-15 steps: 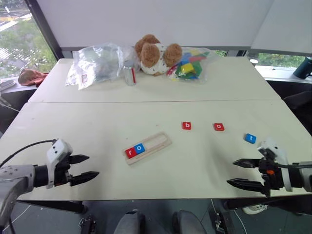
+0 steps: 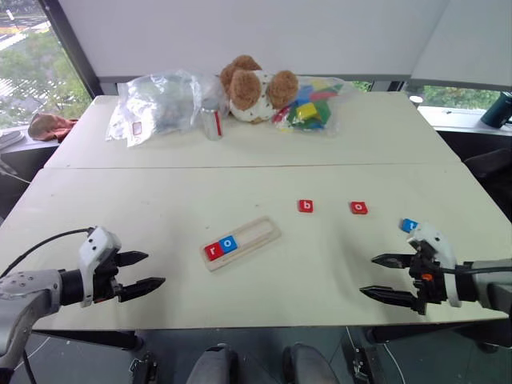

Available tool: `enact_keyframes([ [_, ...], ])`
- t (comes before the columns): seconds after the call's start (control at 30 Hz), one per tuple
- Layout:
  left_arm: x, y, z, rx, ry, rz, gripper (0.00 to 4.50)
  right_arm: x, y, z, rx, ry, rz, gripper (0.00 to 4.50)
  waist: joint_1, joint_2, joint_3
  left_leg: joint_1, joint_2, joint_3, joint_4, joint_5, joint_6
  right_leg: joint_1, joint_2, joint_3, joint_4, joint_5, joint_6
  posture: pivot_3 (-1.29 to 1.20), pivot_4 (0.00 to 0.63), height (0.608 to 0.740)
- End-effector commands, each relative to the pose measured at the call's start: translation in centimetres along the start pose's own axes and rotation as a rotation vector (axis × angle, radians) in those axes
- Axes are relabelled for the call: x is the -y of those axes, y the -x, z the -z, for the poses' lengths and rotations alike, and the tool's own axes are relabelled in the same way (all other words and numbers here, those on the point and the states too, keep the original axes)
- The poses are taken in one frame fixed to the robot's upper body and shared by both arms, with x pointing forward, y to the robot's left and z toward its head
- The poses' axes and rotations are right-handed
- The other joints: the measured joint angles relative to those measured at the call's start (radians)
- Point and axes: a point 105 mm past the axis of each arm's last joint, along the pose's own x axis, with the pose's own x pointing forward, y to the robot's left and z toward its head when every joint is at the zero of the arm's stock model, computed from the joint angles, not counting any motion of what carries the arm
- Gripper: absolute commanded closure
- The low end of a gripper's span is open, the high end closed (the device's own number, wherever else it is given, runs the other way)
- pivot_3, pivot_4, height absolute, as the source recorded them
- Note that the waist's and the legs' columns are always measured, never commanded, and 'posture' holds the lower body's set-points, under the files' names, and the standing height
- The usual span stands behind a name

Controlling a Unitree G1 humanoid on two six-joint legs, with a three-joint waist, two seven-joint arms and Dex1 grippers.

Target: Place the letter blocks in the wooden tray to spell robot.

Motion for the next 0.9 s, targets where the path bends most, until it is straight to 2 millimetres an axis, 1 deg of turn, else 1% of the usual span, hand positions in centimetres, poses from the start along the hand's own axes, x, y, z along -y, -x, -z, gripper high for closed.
enact_keyframes([
  [0.03, -0.2, 0.8, -0.8, 0.01, -0.041, -0.02, 0.0, -0.1, -0.3, -0.3, 0.021, 0.01, -0.004, 0.09, -0.001, 0.0, 0.0, 0.0, 0.0, 0.0, 0.0, 0.0, 0.0, 0.0, 0.0, 0.0, 0.0, 0.0, 0.0, 0.0, 0.15, 0.74],
  [0.13, -0.1, 0.7, -0.9, 0.008, -0.054, -0.018, 0.0, -0.2, -0.5, -0.3, 0.027, 0.005, -0.006, 0.09, -0.002, 0.0, 0.0, 0.0, 0.0, 0.0, 0.0, 0.0, 0.0, 0.0, 0.0, 0.0, 0.0, 0.0, 0.0, 0.0, 0.15, 0.74],
  [0.27, 0.0, 0.4, -1.6, 0.006, -0.121, -0.016, 0.0, 0.0, -0.6, -0.5, 0.036, 0.006, 0.0, 0.09, -0.002, 0.0, 0.0, 0.0, 0.0, 0.0, 0.0, 0.0, 0.0, 0.0, 0.0, 0.0, 0.0, 0.0, 0.0, 0.0, 0.15, 0.74],
  [0.4, 0.4, -0.2, -3.7, 0.057, -0.183, -0.002, 0.0, 0.0, -0.8, -0.9, 0.056, 0.007, -0.007, 0.09, 0.001, 0.0, 0.0, 0.0, 0.0, 0.0, 0.0, 0.0, 0.0, 0.0, 0.0, 0.0, 0.0, 0.0, 0.0, 0.0, 0.15, 0.74],
  [0.47, 1.0, -0.7, -4.6, 0.078, -0.228, 0.021, 0.0, -0.1, -1.0, -1.3, 0.062, 0.023, -0.011, 0.09, -0.001, 0.0, 0.0, 0.0, 0.0, 0.0, 0.0, 0.0, 0.0, 0.0, 0.0, 0.0, 0.0, 0.0, 0.0, 0.0, 0.15, 0.74],
  [0.57, 1.9, -1.9, -5.2, 0.107, -0.298, 0.075, 0.0, -0.2, -1.6, -2.6, 0.107, 0.048, -0.023, 0.09, -0.004, 0.0, 0.0, 0.0, 0.0, 0.0, 0.0, 0.0, 0.0, 0.0, 0.0, 0.0, 0.0, 0.001, 0.001, 0.0, 0.15, 0.74],
  [0.63, 2.1, -2.6, -5.1, 0.12, -0.317, 0.103, 0.0, -0.4, -1.9, -3.3, 0.129, 0.052, -0.043, 0.09, -0.006, 0.0, 0.0, 0.0, 0.0, 0.0, 0.0, 0.0, 0.0, 0.0, 0.0, 0.0, 0.001, 0.001, 0.001, 0.0, 0.15, 0.74],
  [0.7, 2.1, -3.7, -4.9, 0.135, -0.354, 0.117, 0.0, -0.7, -2.3, -3.7, 0.113, 0.085, -0.054, 0.09, -0.005, 0.0, 0.0, 0.0, 0.0, 0.0, 0.0, 0.0, 0.0, -0.001, 0.0, 0.0, 0.001, 0.001, 0.002, 0.0, 0.15, 0.74],
  [0.8, 2.3, -5.6, -4.9, 0.165, -0.417, 0.141, 0.0, -1.9, -2.8, -4.5, 0.101, 0.118, -0.109, 0.09, -0.001, 0.0, 0.0, 0.0, 0.0, 0.0, 0.0, 0.0, 0.0, -0.001, 0.0, 0.0, 0.001, 0.001, 0.002, 0.0, 0.15, 0.74],
  [0.9, 2.1, -7.6, -4.8, 0.178, -0.469, 0.155, 0.0, -2.7, -3.4, -5.4, 0.116, 0.135, -0.132, 0.09, 0.001, 0.0, 0.0, -0.001, 0.0, 0.0, 0.001, 0.0, 0.0, -0.001, 0.0, 0.0, 0.001, 0.001, 0.002, 0.0, 0.15, 0.74],
])
